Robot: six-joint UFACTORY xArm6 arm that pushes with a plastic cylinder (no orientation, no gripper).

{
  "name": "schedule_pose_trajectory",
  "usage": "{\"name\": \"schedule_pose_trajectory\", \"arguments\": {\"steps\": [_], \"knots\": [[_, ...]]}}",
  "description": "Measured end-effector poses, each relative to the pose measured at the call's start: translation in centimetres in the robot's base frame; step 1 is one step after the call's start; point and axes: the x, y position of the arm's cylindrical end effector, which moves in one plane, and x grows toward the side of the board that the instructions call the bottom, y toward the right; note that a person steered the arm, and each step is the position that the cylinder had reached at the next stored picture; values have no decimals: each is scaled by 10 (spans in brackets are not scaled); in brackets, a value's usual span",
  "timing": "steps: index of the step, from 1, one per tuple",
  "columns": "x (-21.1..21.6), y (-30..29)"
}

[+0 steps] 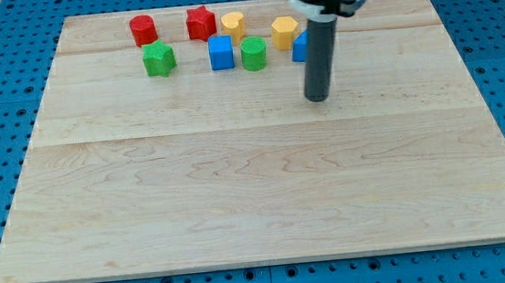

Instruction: Push the green circle slightly down

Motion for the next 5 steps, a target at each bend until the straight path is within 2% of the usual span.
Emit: {"name": "schedule_pose_trajectory", "arguments": {"steps": [1,2,3,4,5], "knots": [[-22,81],[-56,125],[-119,140],[-188,95],[-207,17]]}}
